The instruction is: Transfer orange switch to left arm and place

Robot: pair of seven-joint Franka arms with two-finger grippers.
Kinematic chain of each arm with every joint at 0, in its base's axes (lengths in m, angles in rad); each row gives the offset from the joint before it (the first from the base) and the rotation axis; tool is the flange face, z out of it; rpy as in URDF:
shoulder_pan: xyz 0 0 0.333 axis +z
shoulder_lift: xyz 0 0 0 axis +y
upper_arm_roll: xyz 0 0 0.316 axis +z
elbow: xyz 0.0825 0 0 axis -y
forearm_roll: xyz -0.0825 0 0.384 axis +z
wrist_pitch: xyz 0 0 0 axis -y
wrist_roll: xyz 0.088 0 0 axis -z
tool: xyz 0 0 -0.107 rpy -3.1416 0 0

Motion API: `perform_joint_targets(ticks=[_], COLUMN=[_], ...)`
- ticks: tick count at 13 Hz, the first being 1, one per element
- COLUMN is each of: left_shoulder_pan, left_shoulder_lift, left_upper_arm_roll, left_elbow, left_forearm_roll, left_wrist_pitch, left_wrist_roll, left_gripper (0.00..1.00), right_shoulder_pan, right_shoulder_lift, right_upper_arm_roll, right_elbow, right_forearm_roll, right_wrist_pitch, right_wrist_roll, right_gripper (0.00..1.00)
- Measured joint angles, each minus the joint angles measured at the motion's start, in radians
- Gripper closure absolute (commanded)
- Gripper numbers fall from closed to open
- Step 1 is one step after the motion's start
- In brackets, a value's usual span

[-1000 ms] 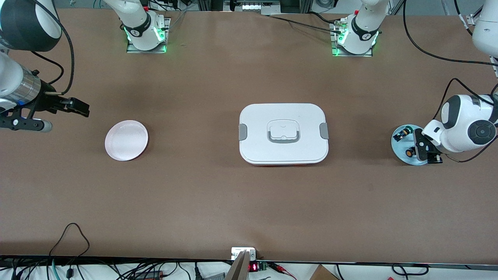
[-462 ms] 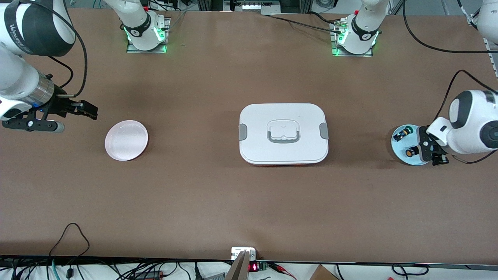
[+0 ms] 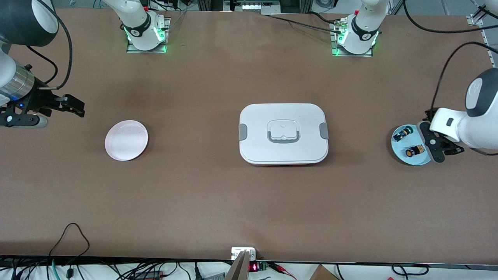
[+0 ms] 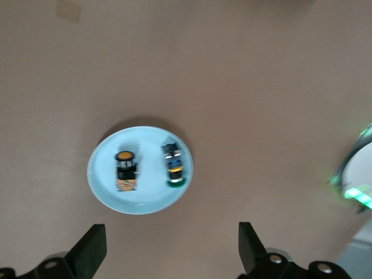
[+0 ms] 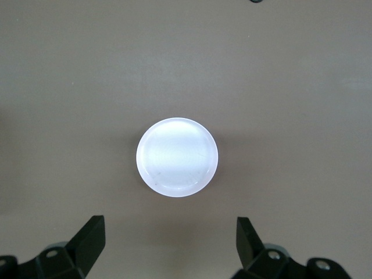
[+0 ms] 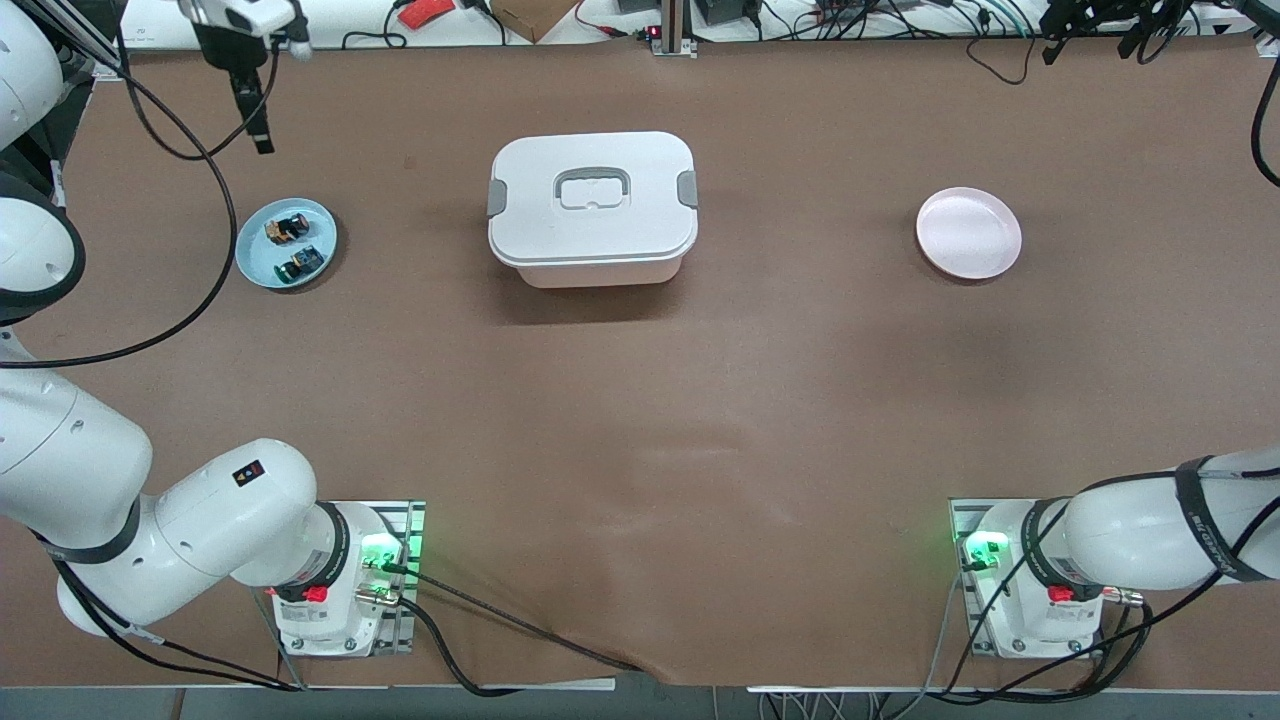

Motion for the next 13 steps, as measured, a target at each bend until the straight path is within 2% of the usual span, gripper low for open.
perform_joint_targets(ticks=[3, 5, 6, 7, 10, 13], left_shoulder_pan=[-0.005, -0.033, -0.072, -0.136, -0.381, -0.612], left_shoulder_lift=[-0.014, -0.058, -0.095, -0.138, -0.249, -0.324], left_upper_arm_roll=[-0.086, -0.08, -0.038, 0.043, 0.372, 0.67], left_elbow=[0.079, 0.101, 0.104, 0.104, 0.091, 0.012], left_forearm_roll=[-0.037, -0.112, -0.16, -0.22, -0.356, -0.443], left_wrist_pitch=[-0.11, -0.125, -0.127, -0.126, -0.094, -0.019], left_wrist_roll=[-0.266, -0.443, -0.528, -0.599, -0.733, -0.819], left_gripper=[0.0, 0.0, 0.0, 0.0, 0.0, 0.0], right_shoulder_pan=[0.009, 0.01, 0.01, 0.01, 0.01, 0.012], right_shoulder_lift=[0.001, 0.001, 0.001, 0.001, 0.001, 0.001], right_upper_arm_roll=[-0.004, -0.005, -0.006, -0.009, -0.019, -0.019], right_elbow=[0.0, 0.0, 0.001, 0.003, 0.012, 0.013], right_forearm_roll=[0.0, 0.0, 0.001, 0.006, 0.031, 0.032], right_wrist_pitch=[-0.03, -0.043, -0.043, -0.043, -0.043, -0.043], right_wrist_roll=[-0.004, -0.004, -0.004, -0.005, -0.035, -0.039], right_gripper=[0.0, 0.0, 0.0, 0.0, 0.0, 0.0])
